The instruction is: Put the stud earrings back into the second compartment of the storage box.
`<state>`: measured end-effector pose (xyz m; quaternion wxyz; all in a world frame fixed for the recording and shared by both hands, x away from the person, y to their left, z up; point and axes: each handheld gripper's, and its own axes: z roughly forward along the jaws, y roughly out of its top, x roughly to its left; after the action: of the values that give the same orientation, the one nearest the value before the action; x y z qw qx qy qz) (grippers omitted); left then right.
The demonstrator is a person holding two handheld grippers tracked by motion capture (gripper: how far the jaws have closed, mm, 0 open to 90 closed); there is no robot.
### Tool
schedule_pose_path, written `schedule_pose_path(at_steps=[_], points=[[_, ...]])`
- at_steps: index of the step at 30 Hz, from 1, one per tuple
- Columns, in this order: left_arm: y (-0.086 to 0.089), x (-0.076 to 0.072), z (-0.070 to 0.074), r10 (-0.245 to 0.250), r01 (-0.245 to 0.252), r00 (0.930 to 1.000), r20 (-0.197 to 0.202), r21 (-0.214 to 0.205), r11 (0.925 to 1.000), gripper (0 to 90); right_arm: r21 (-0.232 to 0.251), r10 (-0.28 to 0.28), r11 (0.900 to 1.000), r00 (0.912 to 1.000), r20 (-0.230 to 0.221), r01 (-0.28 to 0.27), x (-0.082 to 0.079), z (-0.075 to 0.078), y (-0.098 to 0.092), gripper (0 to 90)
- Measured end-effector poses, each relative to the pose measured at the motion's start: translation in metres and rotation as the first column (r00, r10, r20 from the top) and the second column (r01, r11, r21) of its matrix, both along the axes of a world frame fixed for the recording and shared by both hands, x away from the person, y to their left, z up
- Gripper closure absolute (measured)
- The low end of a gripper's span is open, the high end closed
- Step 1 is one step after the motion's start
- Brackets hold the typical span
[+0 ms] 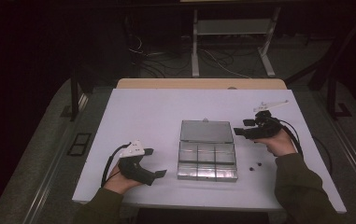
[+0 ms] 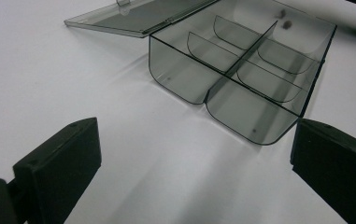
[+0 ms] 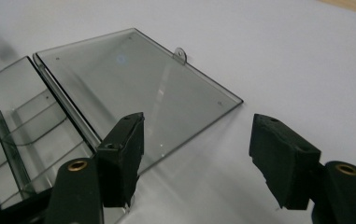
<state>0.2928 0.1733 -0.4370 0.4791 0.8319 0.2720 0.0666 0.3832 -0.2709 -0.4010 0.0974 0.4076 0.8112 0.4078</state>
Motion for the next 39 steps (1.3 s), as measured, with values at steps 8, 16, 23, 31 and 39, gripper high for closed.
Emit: schedule_pose_path(at_steps=[8, 16, 23, 31, 39], points=[[0.001, 0.001, 0.001, 0.015, -0.015, 0.9999, -0.007, -0.016, 0.9998, 0.9, -0.015, 0.009, 0.9999, 1.0000, 0.000, -0.009, -0.018, -0.004, -0.007, 37.1], [0.001, 0.000, 0.000, 0.023, -0.023, 0.9997, -0.009, -0.017, 0.9996, 0.9, -0.008, 0.017, 0.9998, 0.9998, -0.012, -0.017, -0.037, -0.007, -0.017, 39.3], [0.001, 0.001, 0.000, 0.023, -0.023, 0.9997, -0.012, -0.012, 0.9997, 1.0, -0.024, 0.036, 0.9991, 0.9992, -0.016, -0.036, -0.053, -0.012, -0.023, 42.0], [0.003, 0.001, 0.001, 0.031, -0.031, 0.9994, -0.013, -0.019, 0.9993, 1.0, -0.031, 0.024, 0.9992, 0.9994, -0.025, -0.025, -0.066, -0.018, -0.034, 45.2], [0.002, 0.000, 0.001, 0.032, -0.032, 0.9994, -0.013, -0.022, 0.9992, 0.9, -0.037, 0.014, 0.9992, 0.9990, -0.042, -0.015, -0.079, -0.025, -0.045, 52.4]])
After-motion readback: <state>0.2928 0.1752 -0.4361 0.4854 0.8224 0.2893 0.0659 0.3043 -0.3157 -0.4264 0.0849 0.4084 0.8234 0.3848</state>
